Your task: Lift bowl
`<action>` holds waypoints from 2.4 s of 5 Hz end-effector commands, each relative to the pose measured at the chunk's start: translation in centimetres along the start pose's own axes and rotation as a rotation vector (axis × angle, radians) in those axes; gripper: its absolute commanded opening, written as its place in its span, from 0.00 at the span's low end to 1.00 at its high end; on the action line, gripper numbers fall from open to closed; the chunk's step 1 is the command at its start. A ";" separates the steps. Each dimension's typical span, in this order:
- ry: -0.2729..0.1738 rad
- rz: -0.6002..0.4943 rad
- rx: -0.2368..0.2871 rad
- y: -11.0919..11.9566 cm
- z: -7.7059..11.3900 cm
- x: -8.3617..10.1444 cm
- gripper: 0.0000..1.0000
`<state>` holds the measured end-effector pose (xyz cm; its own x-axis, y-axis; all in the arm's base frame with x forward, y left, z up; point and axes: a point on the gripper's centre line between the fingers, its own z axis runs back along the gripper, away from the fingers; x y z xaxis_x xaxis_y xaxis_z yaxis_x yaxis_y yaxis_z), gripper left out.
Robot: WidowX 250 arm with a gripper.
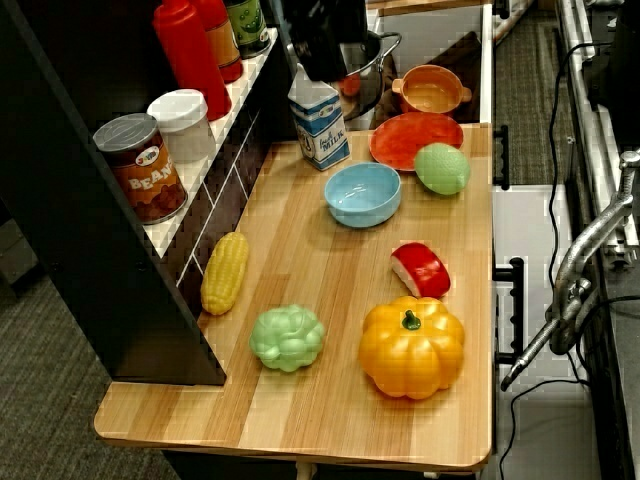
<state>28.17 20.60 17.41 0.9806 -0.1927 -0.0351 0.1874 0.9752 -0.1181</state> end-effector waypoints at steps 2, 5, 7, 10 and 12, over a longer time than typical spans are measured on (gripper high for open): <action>-0.019 0.191 0.096 2.2 -6.0 1.8 1.00; -0.072 0.136 0.178 5.1 -7.9 -0.7 1.00; -0.145 0.181 0.171 4.8 -8.5 -1.2 1.00; -0.156 0.285 0.080 4.6 -7.6 0.3 1.00; -0.190 0.316 0.094 4.4 -8.6 1.0 1.00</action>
<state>29.11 23.39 7.10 0.9854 0.1375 0.1000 -0.1317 0.9893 -0.0626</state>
